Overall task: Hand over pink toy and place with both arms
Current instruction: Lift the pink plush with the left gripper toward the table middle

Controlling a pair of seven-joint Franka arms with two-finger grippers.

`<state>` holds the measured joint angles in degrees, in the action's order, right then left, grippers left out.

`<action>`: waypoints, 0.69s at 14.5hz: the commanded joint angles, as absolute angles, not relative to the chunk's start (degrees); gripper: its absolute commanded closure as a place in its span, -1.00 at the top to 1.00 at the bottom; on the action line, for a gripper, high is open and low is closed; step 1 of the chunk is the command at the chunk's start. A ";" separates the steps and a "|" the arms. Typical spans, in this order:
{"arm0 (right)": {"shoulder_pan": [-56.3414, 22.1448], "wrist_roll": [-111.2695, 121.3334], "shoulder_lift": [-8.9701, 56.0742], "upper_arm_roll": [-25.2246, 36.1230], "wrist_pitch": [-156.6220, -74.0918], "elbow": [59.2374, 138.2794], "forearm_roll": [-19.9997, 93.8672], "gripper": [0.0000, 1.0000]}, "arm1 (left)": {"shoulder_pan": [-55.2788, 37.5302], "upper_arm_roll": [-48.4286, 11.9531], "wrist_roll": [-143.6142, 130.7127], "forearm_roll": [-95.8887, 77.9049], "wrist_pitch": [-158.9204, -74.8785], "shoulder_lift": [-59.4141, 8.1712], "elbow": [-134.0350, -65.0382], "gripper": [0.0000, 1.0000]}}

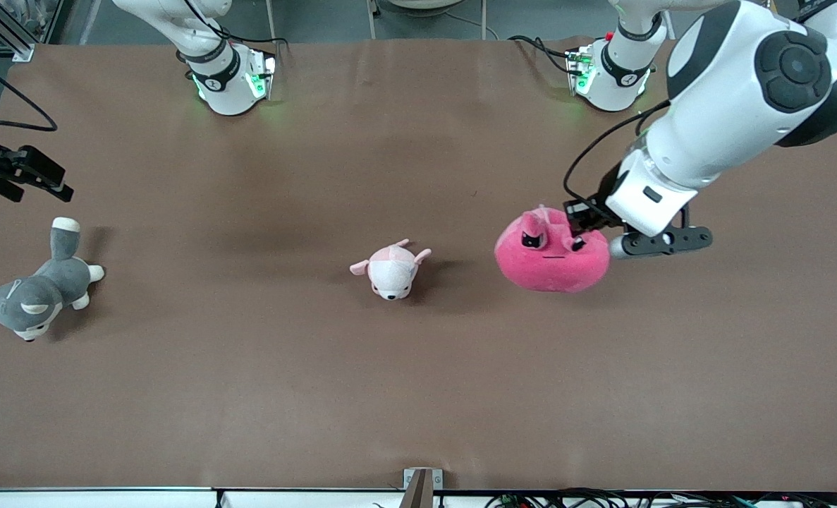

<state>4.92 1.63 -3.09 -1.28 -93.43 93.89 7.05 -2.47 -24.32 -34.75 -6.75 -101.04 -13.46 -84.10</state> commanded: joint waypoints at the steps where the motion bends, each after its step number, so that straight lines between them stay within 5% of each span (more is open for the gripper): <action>1: 5.54 1.41 -3.17 -1.58 -91.59 94.83 17.09 0.56 | -5.96 -25.05 -40.93 -7.91 -99.58 -14.85 -80.17 -1.00; 10: -3.42 1.41 1.05 -1.93 -93.52 94.57 35.41 0.46 | -20.47 -25.22 -65.73 -8.00 -101.77 -20.30 -73.22 -1.00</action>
<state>-1.59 1.60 0.55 -2.09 -92.93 94.28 32.16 -19.01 -25.20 -62.75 -7.41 -101.61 -18.23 -76.88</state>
